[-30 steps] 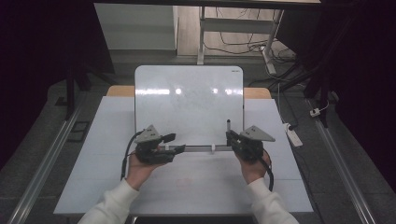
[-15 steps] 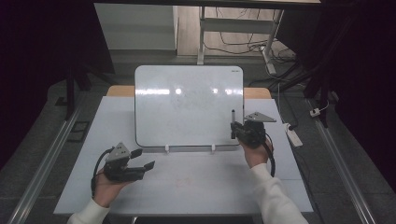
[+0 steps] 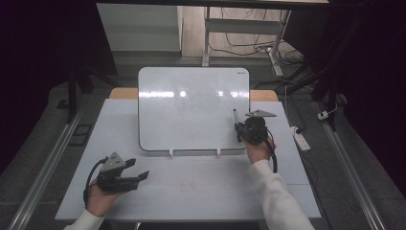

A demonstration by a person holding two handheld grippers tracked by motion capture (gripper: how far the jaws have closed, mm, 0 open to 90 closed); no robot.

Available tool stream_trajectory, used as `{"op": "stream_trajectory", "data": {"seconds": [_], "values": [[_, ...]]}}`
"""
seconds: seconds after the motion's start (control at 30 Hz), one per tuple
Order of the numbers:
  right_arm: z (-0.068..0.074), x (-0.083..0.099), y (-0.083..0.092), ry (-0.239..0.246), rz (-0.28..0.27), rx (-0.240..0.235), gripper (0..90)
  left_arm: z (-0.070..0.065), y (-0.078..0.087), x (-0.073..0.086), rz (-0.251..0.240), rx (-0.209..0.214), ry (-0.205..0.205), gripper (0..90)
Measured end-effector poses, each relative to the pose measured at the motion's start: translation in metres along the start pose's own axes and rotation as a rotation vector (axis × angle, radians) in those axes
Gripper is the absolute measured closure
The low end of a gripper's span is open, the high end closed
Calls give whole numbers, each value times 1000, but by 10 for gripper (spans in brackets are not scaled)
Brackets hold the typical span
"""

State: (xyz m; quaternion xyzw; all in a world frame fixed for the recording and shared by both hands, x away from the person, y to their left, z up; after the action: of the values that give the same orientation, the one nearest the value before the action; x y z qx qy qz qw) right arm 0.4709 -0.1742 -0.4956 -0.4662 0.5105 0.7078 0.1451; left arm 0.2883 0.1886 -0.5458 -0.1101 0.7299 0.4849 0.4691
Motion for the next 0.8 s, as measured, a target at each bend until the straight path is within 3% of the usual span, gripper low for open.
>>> {"op": "stream_trajectory", "data": {"seconds": [0.53, 0.8], "values": [[-3, 0, -4, 53, -12, 65, 789, 2, 0, 4, 9, -11, -6, 286], [0, -3, 1, 84, -49, 63, 664, 3, 1, 5, 7, -13, -4, 286]]}}
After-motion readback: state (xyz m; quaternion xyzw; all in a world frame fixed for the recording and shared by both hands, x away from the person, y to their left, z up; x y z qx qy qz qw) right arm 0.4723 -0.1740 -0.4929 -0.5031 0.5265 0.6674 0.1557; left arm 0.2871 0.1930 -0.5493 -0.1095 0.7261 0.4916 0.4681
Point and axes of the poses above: each handheld gripper's, and its own axes: y roughly backward along the jaws, x roughly out of its underside, z roughly to its left, the point moved 7 cm from there along -y, roughly forward along the jaws, and after that the axes turned 2 degrees about -x, right-handed, at the moved point
